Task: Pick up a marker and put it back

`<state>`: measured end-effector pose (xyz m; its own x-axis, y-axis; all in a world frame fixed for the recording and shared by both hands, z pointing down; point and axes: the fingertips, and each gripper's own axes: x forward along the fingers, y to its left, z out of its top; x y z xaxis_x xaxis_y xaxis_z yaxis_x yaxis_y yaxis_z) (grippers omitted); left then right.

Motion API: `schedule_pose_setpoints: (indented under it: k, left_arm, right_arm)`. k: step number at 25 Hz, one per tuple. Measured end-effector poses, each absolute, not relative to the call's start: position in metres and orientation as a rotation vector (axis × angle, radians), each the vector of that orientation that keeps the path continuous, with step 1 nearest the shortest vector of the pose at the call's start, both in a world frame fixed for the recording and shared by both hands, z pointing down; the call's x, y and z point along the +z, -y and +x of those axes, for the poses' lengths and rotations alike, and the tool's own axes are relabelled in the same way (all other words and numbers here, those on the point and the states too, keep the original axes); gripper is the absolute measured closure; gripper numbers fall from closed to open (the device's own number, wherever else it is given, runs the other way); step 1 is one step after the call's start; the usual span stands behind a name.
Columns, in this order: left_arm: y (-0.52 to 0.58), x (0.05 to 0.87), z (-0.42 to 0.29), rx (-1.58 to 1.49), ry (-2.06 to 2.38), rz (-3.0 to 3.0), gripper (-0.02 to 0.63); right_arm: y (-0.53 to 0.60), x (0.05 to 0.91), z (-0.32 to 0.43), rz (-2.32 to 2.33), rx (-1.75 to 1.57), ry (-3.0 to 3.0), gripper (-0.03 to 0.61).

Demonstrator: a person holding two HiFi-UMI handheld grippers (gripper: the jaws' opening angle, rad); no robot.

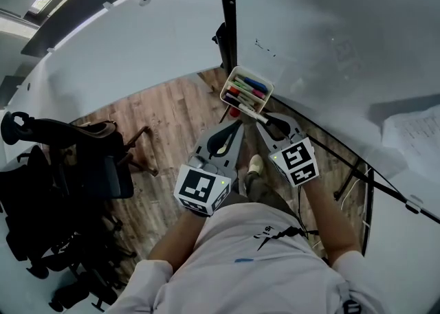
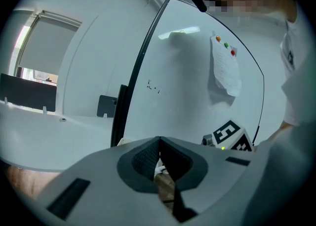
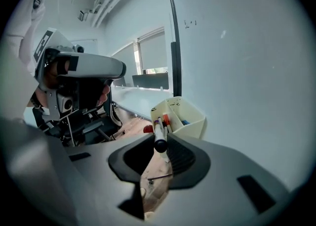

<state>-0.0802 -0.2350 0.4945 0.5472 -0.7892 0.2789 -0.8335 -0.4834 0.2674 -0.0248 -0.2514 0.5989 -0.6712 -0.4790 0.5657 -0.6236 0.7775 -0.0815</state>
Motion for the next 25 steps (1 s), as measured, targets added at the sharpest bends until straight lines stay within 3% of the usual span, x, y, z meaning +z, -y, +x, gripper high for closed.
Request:
schedule_pose_setpoints:
  k: [25]
  left_arm:
    - [0.231,0.417,-0.071,0.067,1.367,2.548,0.603]
  right_arm:
    - [0.247,0.441,-0.014,0.945,0.368,2.706,0.497]
